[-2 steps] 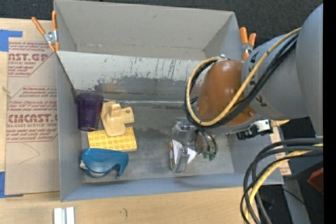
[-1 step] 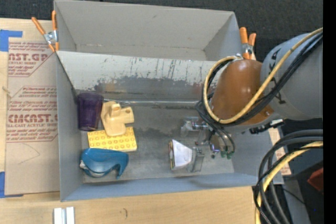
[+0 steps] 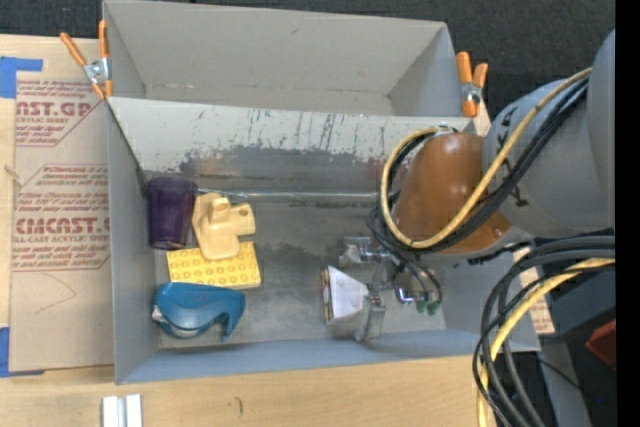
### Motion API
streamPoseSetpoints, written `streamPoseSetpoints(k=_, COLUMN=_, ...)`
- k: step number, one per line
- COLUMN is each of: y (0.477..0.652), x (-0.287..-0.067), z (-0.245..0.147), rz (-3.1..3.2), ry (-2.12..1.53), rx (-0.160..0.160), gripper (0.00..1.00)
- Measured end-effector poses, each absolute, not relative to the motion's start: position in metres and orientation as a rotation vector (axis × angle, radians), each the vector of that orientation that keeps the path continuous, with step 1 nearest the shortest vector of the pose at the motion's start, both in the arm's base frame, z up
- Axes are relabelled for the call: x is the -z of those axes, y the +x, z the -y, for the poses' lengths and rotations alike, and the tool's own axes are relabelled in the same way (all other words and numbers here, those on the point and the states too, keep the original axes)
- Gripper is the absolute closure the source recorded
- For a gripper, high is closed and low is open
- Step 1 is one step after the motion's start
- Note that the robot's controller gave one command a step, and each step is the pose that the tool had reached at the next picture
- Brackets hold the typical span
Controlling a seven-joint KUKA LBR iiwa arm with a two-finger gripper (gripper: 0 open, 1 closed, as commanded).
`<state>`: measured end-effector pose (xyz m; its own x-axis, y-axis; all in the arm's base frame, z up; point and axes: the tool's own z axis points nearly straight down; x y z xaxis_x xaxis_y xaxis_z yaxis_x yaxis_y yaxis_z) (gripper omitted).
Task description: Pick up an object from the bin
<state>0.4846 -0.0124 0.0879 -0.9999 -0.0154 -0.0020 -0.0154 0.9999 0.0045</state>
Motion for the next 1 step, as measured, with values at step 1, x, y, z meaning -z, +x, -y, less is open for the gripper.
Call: streamPoseSetpoints(k=1, y=0.494, x=-0.0708, z=-0.0166, rz=-3.127, ry=0.098, rx=-0.01, gripper=1.0)
